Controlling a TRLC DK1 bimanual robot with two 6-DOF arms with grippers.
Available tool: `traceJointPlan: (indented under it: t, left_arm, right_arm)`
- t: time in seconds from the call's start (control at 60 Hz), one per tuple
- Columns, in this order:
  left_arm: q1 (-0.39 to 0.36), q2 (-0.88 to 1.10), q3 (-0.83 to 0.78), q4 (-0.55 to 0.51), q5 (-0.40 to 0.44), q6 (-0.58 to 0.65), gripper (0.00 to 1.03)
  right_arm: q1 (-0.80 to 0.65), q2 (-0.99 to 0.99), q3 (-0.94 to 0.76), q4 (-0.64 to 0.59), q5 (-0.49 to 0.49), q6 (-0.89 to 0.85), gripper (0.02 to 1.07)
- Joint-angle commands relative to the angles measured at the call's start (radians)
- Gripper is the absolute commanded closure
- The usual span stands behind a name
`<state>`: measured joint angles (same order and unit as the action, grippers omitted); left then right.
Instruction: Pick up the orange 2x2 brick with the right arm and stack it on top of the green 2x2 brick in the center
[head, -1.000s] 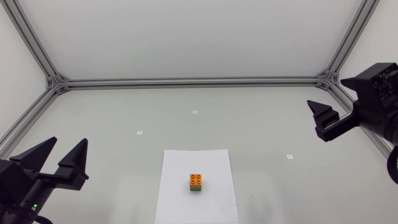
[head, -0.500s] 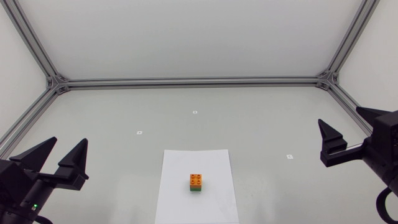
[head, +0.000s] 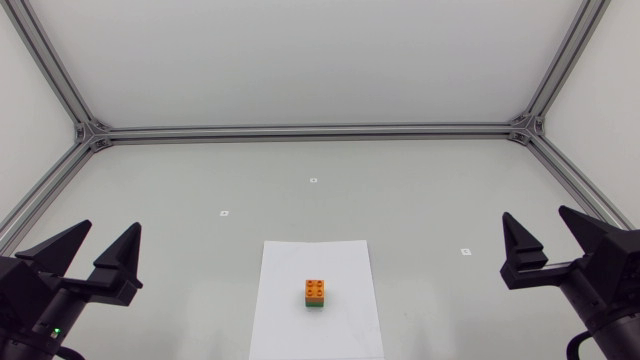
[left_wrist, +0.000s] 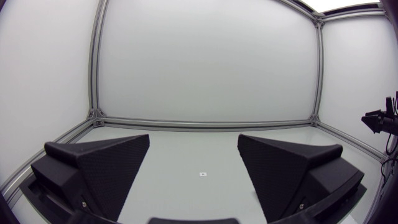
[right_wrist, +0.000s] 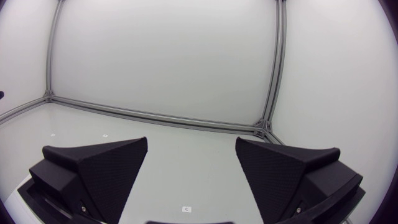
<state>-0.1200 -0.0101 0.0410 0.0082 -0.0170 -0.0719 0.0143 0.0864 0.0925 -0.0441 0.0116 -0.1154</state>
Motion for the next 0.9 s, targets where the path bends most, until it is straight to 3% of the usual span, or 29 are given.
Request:
traceJointPlan:
  t: [0.0,0.883]
  left_arm:
    - [-0.006,-0.002,-0.041,-0.01,-0.003,-0.02,0.04]
    - [-0.006,-0.002,-0.041,-0.01,-0.003,-0.02,0.04]
  right_arm:
    - [-0.011,-0.047,-0.055,0.029,-0.007,0.076,0.06]
    - [-0.014,-0.086,-0.093,0.044,-0.012,0.115,0.06]
